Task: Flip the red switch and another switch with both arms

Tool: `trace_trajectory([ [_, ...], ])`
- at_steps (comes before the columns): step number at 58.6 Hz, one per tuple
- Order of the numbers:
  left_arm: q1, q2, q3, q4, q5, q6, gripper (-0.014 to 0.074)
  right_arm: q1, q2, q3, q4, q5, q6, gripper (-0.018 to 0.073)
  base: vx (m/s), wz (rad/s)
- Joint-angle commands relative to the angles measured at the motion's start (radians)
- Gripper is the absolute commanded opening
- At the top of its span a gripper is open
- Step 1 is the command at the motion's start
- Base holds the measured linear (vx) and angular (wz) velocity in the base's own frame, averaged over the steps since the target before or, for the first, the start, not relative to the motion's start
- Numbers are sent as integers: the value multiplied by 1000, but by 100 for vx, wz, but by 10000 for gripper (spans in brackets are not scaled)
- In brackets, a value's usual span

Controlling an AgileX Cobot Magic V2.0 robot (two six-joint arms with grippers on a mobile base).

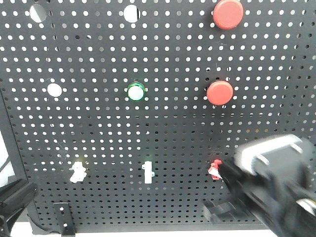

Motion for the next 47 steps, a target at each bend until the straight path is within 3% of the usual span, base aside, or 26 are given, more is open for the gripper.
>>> trace_trajectory([
  [1,-7,-9,-25,-10,-80,-12,2,0,21,-68,-48,-55,-6,-7,0,0],
  [14,-7,-9,-25,-10,-80,-12,2,0,97,-100,-46,-21,-5,-7,0,0],
  [26,-7,-9,-25,-10,-81,-12,2,0,164,-100,26,4,-6,-6,0,0],
  [35,-7,-10,-25,-10,-87,-12,2,0,163,-99,68,134,-15,-6,0,0],
  [47,-7,-12,-25,-10,-87,-12,2,0,105,-89,100,144,-74,-6,0,0],
])
